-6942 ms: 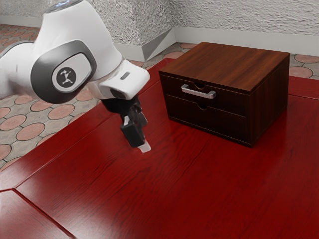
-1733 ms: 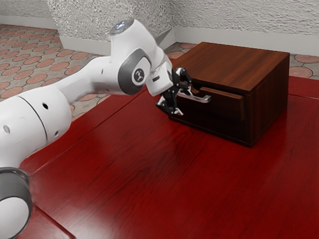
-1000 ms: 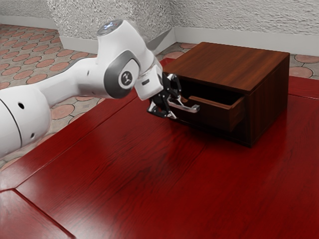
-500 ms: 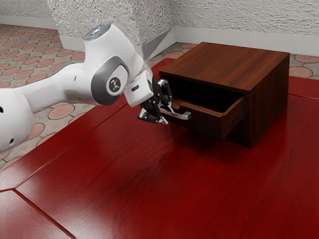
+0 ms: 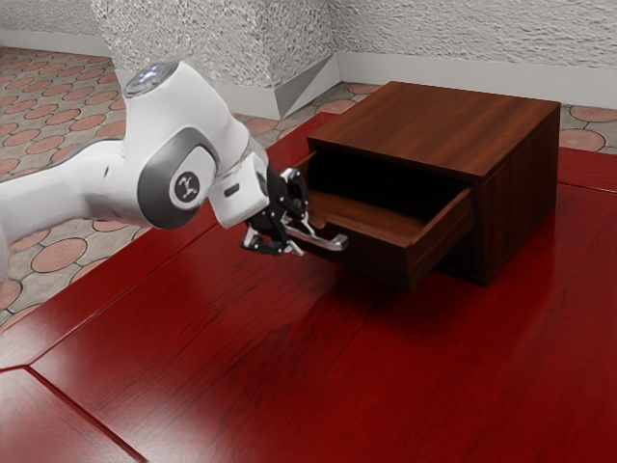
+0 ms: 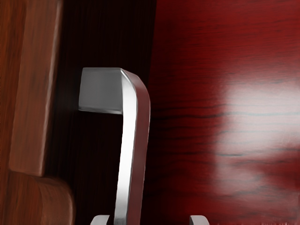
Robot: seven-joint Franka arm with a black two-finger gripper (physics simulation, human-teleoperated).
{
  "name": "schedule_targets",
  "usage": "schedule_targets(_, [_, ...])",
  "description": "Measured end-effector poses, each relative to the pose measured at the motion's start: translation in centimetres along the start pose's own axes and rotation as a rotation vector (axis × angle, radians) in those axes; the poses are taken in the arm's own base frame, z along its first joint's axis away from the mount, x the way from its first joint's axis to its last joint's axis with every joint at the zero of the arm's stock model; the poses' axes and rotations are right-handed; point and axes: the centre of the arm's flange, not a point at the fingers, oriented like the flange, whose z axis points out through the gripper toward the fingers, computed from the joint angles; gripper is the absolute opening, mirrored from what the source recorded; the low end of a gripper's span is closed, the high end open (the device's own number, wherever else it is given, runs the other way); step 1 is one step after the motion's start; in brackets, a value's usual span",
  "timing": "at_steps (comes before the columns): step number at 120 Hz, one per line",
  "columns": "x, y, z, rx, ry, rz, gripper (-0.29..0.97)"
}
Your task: Pull the drawer handle with one arm to open the drawer
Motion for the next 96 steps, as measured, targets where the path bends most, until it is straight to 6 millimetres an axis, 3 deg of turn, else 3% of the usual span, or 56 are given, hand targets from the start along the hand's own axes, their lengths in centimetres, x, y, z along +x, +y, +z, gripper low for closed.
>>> schedule_targets(35, [0.1, 2.4, -1.3, 0.01, -0.009, -0.005, 0.14])
schedule_targets(56, [0.2, 2.8, -1.6, 0.024, -0.011, -0.006, 0.11])
schedule_targets(67, [0.3, 2.8, -2.3, 0.04, -0.012, -0.003, 0.29])
schedule_targets(74, [0.7, 2.9, -4.8, 0.08, -0.015, 0.001, 0.39])
schedule_targets(82, [1.8, 4.4, -10.3, 0.156, -0.022, 0.015, 0.47])
schedule_targets(89, [3.9, 7.2, -15.5, 0.211, -0.027, 0.033, 0.52])
schedule_targets(96, [7.7, 10.9, -19.4, 0.207, -0.054, 0.056, 0.57])
